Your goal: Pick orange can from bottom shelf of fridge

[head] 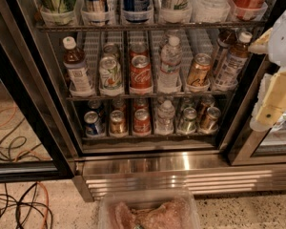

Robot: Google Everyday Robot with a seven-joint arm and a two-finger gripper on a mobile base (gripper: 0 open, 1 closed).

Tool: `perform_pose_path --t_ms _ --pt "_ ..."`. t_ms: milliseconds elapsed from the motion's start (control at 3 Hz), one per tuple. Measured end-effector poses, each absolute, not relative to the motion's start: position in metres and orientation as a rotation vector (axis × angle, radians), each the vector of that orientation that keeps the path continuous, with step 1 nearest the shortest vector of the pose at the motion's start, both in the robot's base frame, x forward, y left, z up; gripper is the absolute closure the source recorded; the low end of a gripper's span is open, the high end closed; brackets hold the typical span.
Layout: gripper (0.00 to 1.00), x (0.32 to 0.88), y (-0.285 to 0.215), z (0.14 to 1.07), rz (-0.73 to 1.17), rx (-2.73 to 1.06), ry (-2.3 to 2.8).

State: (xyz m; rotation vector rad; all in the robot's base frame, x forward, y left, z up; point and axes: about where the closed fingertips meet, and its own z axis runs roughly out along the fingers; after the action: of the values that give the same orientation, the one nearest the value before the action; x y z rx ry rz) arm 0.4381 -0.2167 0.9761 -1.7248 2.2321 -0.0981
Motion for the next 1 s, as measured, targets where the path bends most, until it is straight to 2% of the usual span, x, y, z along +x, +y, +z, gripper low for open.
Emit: perform_pose_path --t_ms 1000 --pt "0.00 0.420 -0.198 0.920 -0.134 -1.680 2.312"
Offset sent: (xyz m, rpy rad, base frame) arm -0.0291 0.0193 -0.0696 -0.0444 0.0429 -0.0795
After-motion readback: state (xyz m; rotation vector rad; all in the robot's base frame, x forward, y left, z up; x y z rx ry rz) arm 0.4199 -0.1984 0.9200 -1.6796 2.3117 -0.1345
